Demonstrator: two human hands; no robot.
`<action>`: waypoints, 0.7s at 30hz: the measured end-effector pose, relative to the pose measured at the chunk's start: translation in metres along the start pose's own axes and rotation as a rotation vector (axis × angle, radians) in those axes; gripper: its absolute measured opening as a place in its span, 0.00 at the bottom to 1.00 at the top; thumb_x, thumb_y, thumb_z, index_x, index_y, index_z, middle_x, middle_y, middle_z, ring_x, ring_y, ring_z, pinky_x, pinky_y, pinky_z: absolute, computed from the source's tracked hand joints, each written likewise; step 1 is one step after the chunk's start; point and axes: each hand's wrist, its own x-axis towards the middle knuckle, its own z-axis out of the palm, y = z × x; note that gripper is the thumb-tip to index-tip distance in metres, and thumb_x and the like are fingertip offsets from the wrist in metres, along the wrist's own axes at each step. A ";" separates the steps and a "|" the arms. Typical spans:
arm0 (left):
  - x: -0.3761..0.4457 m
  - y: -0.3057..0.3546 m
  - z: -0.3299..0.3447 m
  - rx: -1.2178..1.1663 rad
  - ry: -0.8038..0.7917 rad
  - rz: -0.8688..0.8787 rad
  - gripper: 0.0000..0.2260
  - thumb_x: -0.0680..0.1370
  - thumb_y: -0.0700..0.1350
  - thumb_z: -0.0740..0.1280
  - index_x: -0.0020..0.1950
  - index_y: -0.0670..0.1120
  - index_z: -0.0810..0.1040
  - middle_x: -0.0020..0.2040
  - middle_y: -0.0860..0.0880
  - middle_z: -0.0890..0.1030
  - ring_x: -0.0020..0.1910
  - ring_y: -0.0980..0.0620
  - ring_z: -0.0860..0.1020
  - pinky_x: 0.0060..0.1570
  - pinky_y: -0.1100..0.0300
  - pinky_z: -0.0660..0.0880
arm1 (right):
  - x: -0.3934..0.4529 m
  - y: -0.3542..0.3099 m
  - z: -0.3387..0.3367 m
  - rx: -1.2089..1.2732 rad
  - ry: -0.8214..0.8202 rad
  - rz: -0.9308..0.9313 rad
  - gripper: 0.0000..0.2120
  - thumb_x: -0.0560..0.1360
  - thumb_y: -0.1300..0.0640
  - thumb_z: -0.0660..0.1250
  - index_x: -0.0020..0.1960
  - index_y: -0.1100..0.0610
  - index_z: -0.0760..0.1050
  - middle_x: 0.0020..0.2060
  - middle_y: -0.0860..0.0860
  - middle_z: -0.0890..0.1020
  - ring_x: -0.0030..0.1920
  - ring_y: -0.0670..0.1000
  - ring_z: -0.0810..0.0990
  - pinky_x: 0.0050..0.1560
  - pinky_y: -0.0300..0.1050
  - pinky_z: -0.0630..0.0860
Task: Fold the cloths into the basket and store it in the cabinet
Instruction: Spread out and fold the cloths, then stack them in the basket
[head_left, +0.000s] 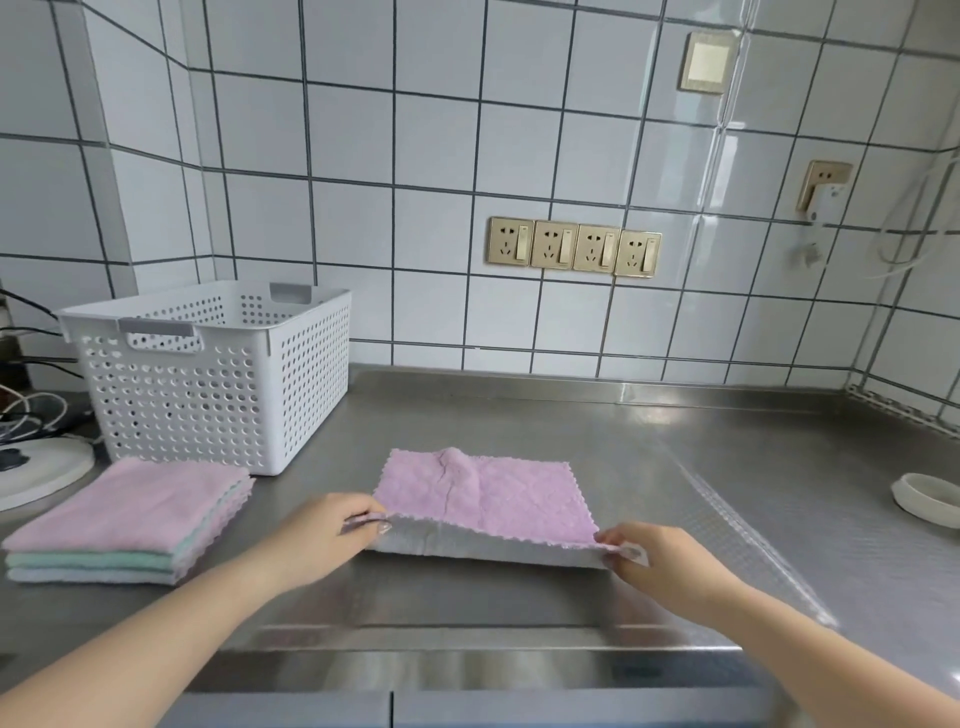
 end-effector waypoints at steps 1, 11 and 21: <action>-0.003 0.001 0.001 0.006 0.005 0.000 0.08 0.77 0.47 0.67 0.40 0.59 0.76 0.40 0.56 0.82 0.42 0.58 0.78 0.45 0.61 0.72 | -0.004 0.000 0.000 0.003 -0.005 0.004 0.10 0.76 0.50 0.64 0.57 0.48 0.77 0.53 0.45 0.81 0.52 0.48 0.79 0.53 0.40 0.74; -0.011 0.012 0.002 -0.056 0.003 -0.010 0.11 0.77 0.45 0.67 0.36 0.58 0.74 0.32 0.66 0.76 0.31 0.64 0.71 0.33 0.69 0.64 | -0.005 0.008 -0.002 0.112 0.062 0.022 0.05 0.75 0.54 0.66 0.41 0.52 0.74 0.31 0.49 0.79 0.31 0.45 0.78 0.34 0.37 0.71; 0.036 -0.014 0.020 -0.046 0.093 -0.140 0.13 0.75 0.50 0.67 0.35 0.45 0.72 0.28 0.53 0.69 0.27 0.57 0.65 0.29 0.62 0.58 | 0.057 0.011 0.010 0.144 0.254 0.171 0.19 0.74 0.51 0.68 0.30 0.53 0.62 0.25 0.46 0.69 0.28 0.45 0.67 0.28 0.40 0.60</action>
